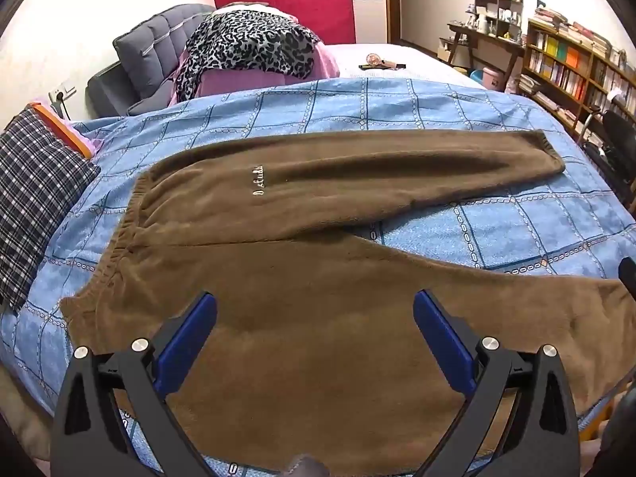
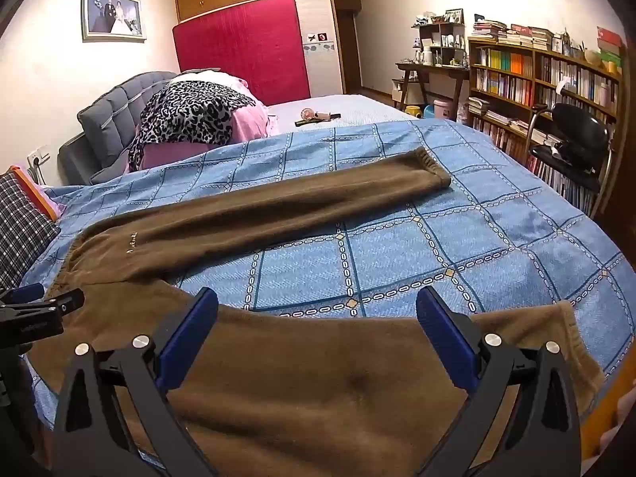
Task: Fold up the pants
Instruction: 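Move both grippers over the brown fleece pants toward the waistband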
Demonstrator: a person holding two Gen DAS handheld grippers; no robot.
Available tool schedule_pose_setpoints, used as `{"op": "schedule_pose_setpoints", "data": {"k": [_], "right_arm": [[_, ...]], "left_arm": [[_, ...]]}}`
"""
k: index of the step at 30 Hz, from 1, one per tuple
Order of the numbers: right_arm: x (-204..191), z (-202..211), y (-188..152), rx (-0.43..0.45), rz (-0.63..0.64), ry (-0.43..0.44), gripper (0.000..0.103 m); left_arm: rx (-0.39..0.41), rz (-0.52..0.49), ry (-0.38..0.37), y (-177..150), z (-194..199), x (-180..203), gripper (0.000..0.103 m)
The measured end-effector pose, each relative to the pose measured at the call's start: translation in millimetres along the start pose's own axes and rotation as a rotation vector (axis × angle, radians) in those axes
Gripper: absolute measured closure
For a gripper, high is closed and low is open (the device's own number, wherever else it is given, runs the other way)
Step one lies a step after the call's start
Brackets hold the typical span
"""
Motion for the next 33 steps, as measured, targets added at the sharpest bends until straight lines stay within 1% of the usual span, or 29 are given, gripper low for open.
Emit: {"op": "schedule_pose_setpoints", "data": {"k": [8,18,24,33], "right_arm": [[1,-6,3,-0.017,-0.022,-0.010,0.002],[4,-11,0,-0.039,-0.031,-0.026,0.002],[2,-16,-1,-0.050,-0.016,-0.031,0.002],[15,-19,5,-0.046,-0.039,-0.073,0.002]], "left_arm": [[-0.009,-0.004,-0.003,-1,-2,0,0.005],[-0.032,0.005,-0.002,-3,-15,-6,0.005],[-0.044,0.013,-0.006,-5,-21,-11,0.005],[-0.065,0.032,-0.003,-6,-33,-23,0.005]]}}
Point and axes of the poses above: each gripper's, at about its wrist camera, not at the fingertips, and z roughly against the way its jaws point, x to its right, y to its top, the point moved 4 cm from there along -z, roughly the way its jaws point, and after that the axes turned 2 degrees about z, right-handed, at the moved point
